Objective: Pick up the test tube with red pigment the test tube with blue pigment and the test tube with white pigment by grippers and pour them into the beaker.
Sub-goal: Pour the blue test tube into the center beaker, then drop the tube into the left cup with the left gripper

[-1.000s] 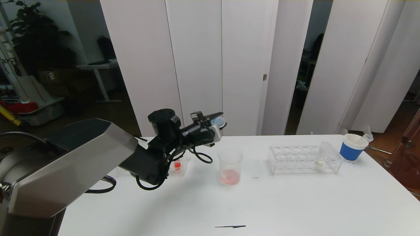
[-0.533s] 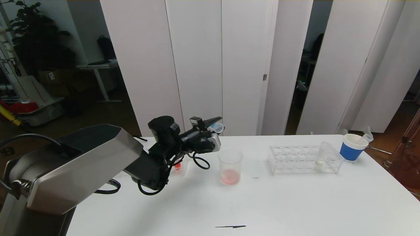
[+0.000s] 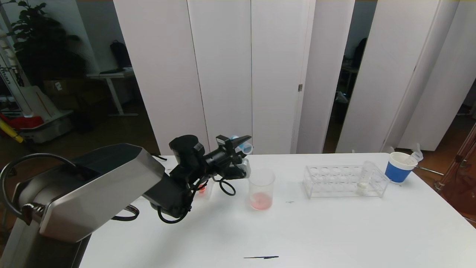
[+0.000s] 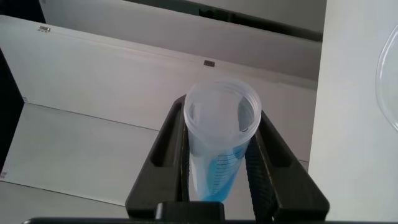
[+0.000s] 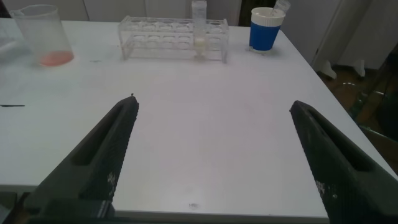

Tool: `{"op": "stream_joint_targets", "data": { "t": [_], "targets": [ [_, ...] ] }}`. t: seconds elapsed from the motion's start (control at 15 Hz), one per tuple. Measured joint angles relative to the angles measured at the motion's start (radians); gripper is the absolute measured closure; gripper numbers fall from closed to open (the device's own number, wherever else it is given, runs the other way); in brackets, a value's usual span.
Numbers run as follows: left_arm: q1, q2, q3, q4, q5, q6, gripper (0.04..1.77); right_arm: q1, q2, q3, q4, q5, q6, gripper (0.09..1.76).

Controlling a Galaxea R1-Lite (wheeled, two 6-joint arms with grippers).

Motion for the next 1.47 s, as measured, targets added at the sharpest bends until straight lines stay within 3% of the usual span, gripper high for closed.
{"op": "stream_joint_targets", "data": {
  "t": [1.47],
  "targets": [
    [-0.017,0.028,-0.02,-0.046,-0.012,0.135,1.21,0.0,0.0,0.0,0.0,0.0,0.0,0.1]
  ]
}}
